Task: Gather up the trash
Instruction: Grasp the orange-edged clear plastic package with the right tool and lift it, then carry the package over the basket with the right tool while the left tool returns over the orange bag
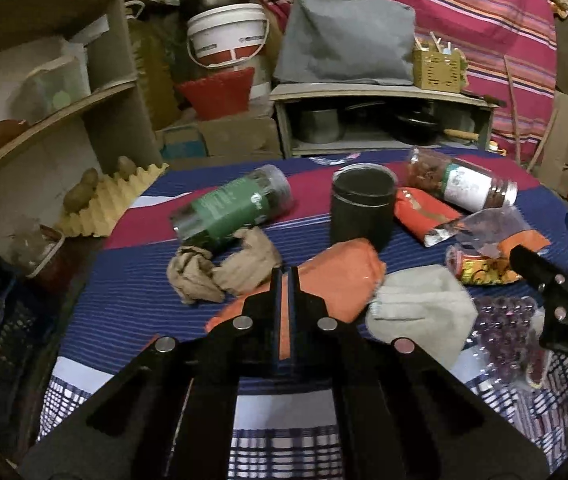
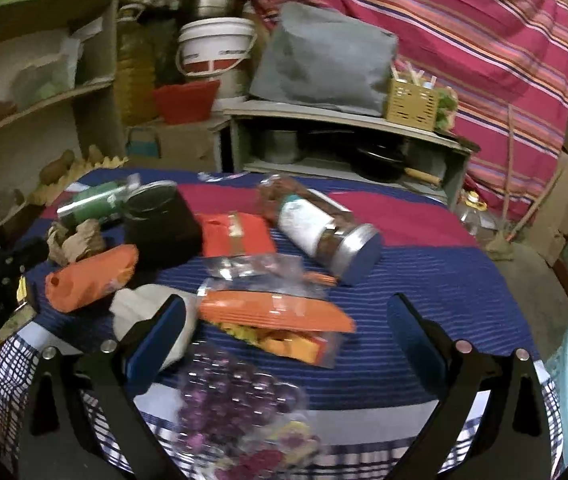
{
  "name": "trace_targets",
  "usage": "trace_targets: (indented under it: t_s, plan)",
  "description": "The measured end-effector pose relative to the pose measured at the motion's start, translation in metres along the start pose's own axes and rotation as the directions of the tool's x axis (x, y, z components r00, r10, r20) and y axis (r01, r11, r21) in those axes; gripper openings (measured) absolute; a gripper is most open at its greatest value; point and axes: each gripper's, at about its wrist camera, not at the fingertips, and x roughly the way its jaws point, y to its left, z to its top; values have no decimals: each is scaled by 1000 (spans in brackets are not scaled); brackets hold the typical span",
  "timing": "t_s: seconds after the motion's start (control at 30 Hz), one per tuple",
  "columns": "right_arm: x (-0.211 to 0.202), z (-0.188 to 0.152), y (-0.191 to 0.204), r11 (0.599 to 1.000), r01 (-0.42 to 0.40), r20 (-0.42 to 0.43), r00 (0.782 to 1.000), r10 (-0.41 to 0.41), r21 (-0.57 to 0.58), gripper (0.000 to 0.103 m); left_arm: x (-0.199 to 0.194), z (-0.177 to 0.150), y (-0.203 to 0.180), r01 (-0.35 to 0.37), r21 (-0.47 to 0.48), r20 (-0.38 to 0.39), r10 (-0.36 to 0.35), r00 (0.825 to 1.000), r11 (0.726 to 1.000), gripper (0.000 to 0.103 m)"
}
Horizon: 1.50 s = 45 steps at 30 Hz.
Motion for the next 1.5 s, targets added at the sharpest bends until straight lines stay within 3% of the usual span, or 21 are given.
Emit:
trace_targets:
  t_s: [0.23,0.3,0.37,0.47,0.63,0.87,1.2,1.5]
  plan:
    - [24,-2,5,999,30,-75,997,-33,-41,97,8,-1,15,-7,-38,-24,6,1000,999,1]
    - [29,-5,3,999,11,-92,996,-14,-34,91,9,-1,15,0,-44,-28,-1,1000,999,1]
    - [32,-6,3,999,-6,-112,994,3,-34,70,9,-1,13,3,-39,-25,-4,1000,999,1]
    - [32,-6,0,999,-35,-113,993,32,-25,48,8,-1,8,10,-21,-19,-11,1000,1000,1]
    - [25,-6,-5,998,-46,-91,995,42,-36,23,7,-2,3,6,-1,-15,-6,1000,1000,1]
    - [12,-6,-19,998,-51,-63,997,49,-34,14,4,-1,-1,2,9,2,-2,1000,1000,1]
    - [-27,-11,-50,999,-33,-25,999,33,6,14,-10,5,-23,31,41,32,-32,999,999,1]
    - [-80,-18,-94,998,-14,23,1000,12,55,14,-34,9,-56,134,54,56,-137,989,989,1]
